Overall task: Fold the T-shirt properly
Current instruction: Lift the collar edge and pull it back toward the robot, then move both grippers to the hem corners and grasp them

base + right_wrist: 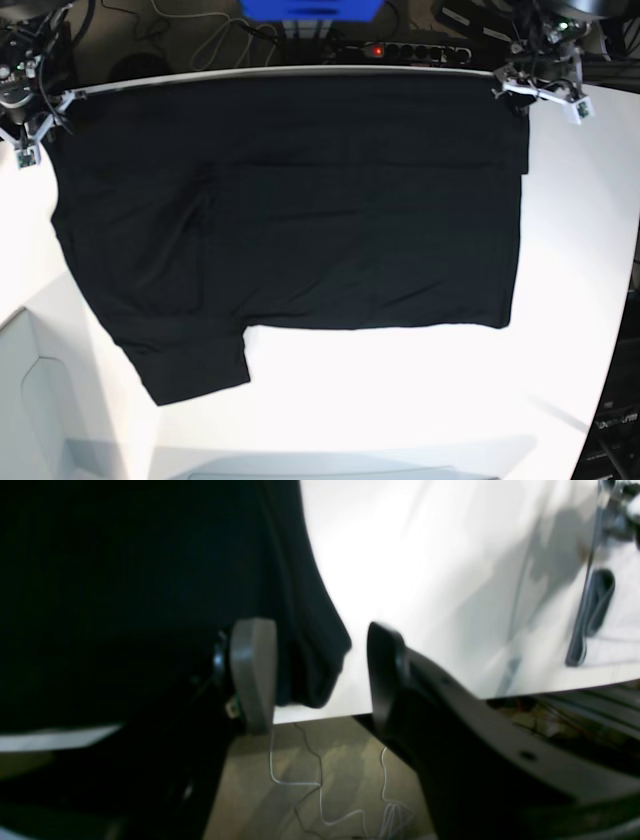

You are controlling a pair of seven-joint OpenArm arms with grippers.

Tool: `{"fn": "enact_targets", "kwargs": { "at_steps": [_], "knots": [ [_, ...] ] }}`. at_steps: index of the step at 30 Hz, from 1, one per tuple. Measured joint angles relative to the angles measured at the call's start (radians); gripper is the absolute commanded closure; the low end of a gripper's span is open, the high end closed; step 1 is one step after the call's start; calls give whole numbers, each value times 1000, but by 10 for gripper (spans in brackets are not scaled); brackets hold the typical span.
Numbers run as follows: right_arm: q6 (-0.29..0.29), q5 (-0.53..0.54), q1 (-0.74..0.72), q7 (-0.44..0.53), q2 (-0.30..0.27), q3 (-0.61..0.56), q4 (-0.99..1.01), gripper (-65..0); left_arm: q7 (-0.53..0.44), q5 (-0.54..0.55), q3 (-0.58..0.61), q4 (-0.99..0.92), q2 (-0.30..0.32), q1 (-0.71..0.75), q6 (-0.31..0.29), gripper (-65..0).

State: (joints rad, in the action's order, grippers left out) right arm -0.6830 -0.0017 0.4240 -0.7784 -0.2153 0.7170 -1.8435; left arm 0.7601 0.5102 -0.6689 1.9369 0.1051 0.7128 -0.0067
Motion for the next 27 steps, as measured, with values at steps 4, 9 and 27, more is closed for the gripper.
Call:
{"fn": "enact_targets", "kwargs": {
  "at_steps": [4, 9, 27],
  "knots": [
    [-1, -5, -96, -3, 0, 0, -4, -302, 2, 0, -42, 12, 0, -21, 0, -458],
    [-2, -13, -272, -9, -6, -90, 36, -305, 0, -4, -119, 12, 4, -164, 3, -462],
    [203, -16, -1010, 322, -82, -345, 1032, -324, -2, -158, 93, -359, 81, -768, -3, -464]
  ]
}}
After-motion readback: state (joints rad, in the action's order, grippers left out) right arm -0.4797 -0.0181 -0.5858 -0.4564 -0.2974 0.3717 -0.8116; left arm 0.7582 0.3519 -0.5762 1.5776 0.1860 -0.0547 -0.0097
